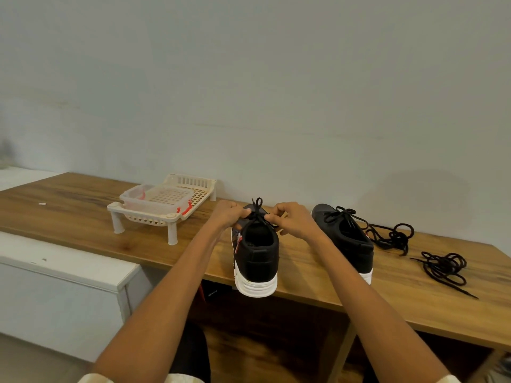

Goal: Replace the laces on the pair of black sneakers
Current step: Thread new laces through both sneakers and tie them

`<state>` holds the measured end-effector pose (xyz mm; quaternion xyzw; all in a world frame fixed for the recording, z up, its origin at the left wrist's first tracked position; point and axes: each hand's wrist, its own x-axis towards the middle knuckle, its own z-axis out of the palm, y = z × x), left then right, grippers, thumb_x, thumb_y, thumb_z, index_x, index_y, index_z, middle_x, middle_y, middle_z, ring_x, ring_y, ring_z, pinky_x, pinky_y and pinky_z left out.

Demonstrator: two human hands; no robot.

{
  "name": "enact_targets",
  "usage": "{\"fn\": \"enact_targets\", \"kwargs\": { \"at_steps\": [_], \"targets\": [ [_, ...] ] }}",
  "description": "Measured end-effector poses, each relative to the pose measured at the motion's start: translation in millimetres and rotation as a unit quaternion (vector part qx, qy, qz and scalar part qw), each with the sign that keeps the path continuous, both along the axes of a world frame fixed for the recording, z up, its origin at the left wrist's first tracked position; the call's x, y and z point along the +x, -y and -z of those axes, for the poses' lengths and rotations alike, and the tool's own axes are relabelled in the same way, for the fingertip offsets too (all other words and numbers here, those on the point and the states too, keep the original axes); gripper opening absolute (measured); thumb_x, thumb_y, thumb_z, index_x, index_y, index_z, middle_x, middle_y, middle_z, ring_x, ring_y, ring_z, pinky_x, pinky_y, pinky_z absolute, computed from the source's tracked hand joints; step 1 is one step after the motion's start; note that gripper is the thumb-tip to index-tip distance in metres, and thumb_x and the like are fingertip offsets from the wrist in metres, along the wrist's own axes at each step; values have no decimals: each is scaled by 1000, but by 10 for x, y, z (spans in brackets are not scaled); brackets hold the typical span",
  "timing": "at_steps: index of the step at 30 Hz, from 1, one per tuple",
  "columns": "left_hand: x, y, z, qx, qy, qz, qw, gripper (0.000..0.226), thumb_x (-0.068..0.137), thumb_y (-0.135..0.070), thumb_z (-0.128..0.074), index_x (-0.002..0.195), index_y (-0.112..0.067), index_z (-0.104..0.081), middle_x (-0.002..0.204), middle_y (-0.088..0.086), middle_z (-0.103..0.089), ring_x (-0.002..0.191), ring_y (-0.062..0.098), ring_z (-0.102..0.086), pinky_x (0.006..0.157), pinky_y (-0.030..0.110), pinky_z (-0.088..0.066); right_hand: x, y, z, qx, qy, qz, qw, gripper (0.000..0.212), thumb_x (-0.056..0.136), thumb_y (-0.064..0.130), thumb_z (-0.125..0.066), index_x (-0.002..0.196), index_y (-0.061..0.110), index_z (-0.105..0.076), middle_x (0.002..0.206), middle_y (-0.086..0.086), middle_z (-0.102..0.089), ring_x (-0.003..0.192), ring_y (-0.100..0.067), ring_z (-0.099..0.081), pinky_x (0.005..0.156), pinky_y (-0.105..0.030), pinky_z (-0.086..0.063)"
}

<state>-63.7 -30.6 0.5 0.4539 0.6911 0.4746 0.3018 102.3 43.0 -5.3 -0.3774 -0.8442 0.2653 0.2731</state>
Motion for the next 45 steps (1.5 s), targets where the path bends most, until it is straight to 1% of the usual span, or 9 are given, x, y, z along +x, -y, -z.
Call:
{"fn": "enact_targets", "kwargs": {
  "at_steps": [4, 10, 12, 16, 20, 25, 31, 41, 45],
  "targets": [
    [1, -9, 4, -23, -16, 2, 1000, 15, 90, -18, -62, 87, -4, -63, 86, 7, -64, 67, 15, -57, 62, 25, -45, 43, -9, 12, -24, 1, -18, 1000, 25, 88, 31, -66, 68, 20, -56, 72, 2, -64, 76, -17, -68, 62, -23, -56],
    [-32, 15, 18, -55, -35, 30, 997, 23, 93, -30, -58, 82, -10, -59, 81, 0, -60, 72, 12, -54, 62, 23, -40, 16, -23, 29, 46, 8, -4, 999, 24, 91, 42, -59, 79, 21, -62, 90, 4, -56, 84, -12, -57, 71, -24, -43],
    [-24, 9, 32, -50, -17, 24, 998, 26, 95, -37, -52, 82, -15, -58, 82, -1, -60, 77, 15, -55, 74, 31, -45, -38, 4, 21, 21, 4, 2, 1000, 35, 91, 52, -51, 72, 23, -57, 80, 5, -53, 73, -9, -51, 67, -22, -37],
    [19, 0, 43, -31, 0, 6, 1000, 28, 99, -38, -44, 95, -13, -56, 86, 2, -59, 74, 13, -54, 58, 23, -40, -176, 73, -2, -6, 23, 36, 999, 55, 89, 62, -47, 58, 17, -40, 56, 3, -38, 54, -12, -37, 55, -23, -29],
    [-3, -12, 48, -47, -5, 29, 998, 24, 93, -30, -55, 79, -11, -58, 83, 6, -61, 72, 14, -53, 61, 25, -41, -238, 103, -37, -20, 31, 54, 998, 44, 85, 56, -58, 64, 19, -49, 64, 4, -48, 60, -8, -45, 58, -20, -36],
    [-12, 3, 39, -51, 39, 27, 998, 14, 91, -24, -57, 87, -12, -62, 87, 5, -63, 76, 16, -55, 64, 28, -44, -308, 101, -65, -63, -57, 50, 995, 27, 85, 29, -63, 69, 8, -62, 72, -10, -59, 69, -17, -52, 67, -29, -45],
    [-31, 3, 54, 21, 136, 54, 989, 12, 89, -21, -58, 84, -12, -64, 67, 1, -59, 55, 11, -49, 54, 22, -42, -305, 172, -79, -174, -141, 61, 973, 19, 88, 21, -58, 72, 11, -60, 71, -2, -59, 69, -13, -54, 67, -24, -44],
    [-42, -62, 86, 35, 106, 32, 993, 20, 92, -24, -58, 97, -7, -66, 79, 5, -66, 59, 13, -57, 55, 21, -49, -317, 222, -57, -168, -123, 54, 977, 32, 89, 33, -63, 95, 3, -69, 91, -10, -69, 80, -15, -62, 69, -19, -48],
    [-15, -68, 85, 32, 111, 16, 993, 17, 93, -22, -55, 91, -7, -65, 74, 5, -65, 54, 12, -55, 48, 18, -47, -279, 241, -75, -205, -150, 55, 966, 26, 88, 28, -66, 98, 4, -70, 82, -1, -68, 72, -7, -60, 58, -15, -44]
  ]
}}
